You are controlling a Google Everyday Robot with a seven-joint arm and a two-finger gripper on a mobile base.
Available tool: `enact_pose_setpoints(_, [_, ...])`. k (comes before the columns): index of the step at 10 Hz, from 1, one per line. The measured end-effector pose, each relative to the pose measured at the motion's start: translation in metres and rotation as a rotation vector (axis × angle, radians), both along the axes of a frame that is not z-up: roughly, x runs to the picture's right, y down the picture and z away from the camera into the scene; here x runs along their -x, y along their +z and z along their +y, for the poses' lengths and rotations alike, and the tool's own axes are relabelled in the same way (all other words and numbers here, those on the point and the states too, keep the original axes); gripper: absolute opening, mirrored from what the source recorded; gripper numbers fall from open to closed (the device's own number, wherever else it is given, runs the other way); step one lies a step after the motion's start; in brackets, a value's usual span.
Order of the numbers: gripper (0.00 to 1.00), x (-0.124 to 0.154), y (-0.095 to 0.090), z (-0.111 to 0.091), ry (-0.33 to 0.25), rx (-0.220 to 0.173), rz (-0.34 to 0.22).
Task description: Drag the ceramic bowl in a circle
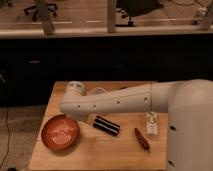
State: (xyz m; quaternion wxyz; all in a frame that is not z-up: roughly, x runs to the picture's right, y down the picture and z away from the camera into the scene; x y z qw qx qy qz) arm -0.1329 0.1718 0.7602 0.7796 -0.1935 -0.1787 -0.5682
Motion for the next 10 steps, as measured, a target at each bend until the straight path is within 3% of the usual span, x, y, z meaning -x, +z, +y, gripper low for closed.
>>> enact_pose_setpoints(5, [0.8, 0.015, 0.019, 0.027, -0.071, 0.008, -0.036])
enact_pose_setpoints(10, [0.8, 0.025, 0.023, 0.044, -0.108, 0.018, -0.058])
